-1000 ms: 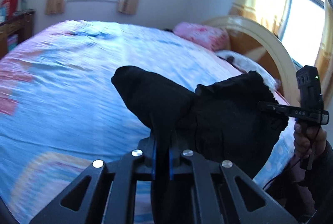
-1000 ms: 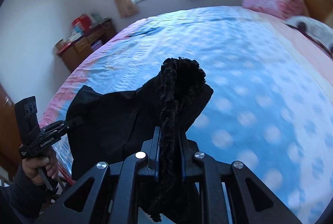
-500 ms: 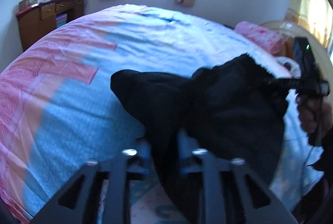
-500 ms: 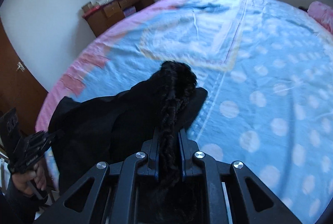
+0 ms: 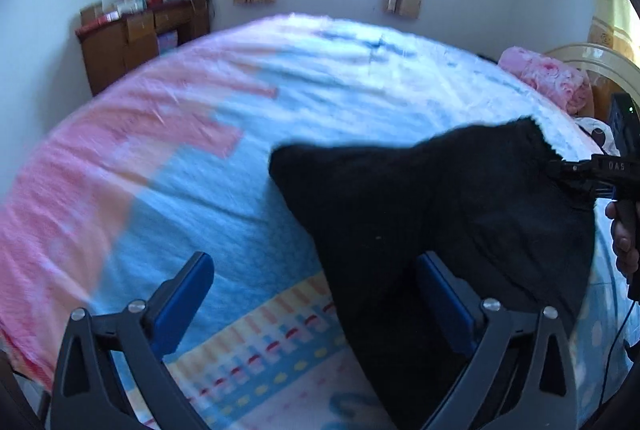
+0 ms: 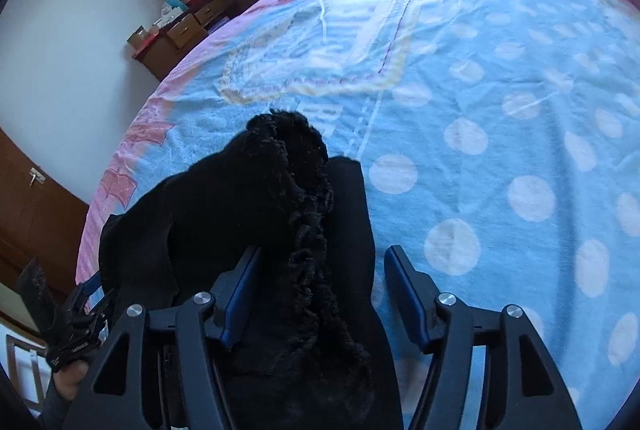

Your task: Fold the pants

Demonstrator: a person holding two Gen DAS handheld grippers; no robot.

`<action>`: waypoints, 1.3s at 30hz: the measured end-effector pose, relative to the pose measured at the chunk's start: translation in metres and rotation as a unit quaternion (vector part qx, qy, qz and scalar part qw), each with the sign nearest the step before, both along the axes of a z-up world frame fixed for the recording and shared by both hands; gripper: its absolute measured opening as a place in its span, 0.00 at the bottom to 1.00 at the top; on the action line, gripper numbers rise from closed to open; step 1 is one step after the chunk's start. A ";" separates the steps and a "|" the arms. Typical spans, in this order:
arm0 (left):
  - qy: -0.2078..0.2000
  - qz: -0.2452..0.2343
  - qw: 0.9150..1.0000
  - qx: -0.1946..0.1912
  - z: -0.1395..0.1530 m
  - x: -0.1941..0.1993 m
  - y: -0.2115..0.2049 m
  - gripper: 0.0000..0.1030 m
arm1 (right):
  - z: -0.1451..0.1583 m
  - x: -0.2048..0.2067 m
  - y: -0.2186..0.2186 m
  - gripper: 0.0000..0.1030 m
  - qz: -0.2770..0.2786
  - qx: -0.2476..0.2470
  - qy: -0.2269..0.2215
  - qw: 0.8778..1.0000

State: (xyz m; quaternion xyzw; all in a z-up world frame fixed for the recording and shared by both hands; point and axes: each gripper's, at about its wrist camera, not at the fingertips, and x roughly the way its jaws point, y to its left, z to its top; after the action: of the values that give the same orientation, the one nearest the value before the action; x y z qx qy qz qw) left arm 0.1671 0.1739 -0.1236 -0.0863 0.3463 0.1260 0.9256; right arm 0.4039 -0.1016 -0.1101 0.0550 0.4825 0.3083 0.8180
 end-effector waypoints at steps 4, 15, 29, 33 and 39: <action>-0.015 -0.010 1.000 0.012 0.024 -0.022 -0.015 1.00 | 0.030 -0.026 -0.027 0.63 -0.054 -0.011 -0.052 0.997; -0.042 -0.059 0.997 0.021 0.054 -0.089 -0.076 1.00 | 0.079 -0.204 -0.054 0.65 -0.075 -0.053 -0.172 0.981; -0.076 -0.085 0.993 0.036 0.081 -0.127 -0.106 1.00 | 0.107 -0.288 -0.027 0.67 -0.052 -0.051 -0.237 0.969; -0.080 -0.081 0.993 0.033 0.085 -0.128 -0.103 1.00 | 0.117 -0.298 -0.027 0.67 -0.048 -0.049 -0.254 0.965; -0.083 -0.076 0.993 0.038 0.088 -0.128 -0.101 1.00 | 0.119 -0.300 -0.028 0.67 -0.049 -0.049 -0.257 0.964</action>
State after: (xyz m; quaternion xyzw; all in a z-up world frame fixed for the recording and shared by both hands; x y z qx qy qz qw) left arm 0.0387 0.0731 -0.0356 -0.0348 0.2692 0.0607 0.9605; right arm 0.1043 -0.1296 0.0091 -0.0430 0.2673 0.2478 0.9302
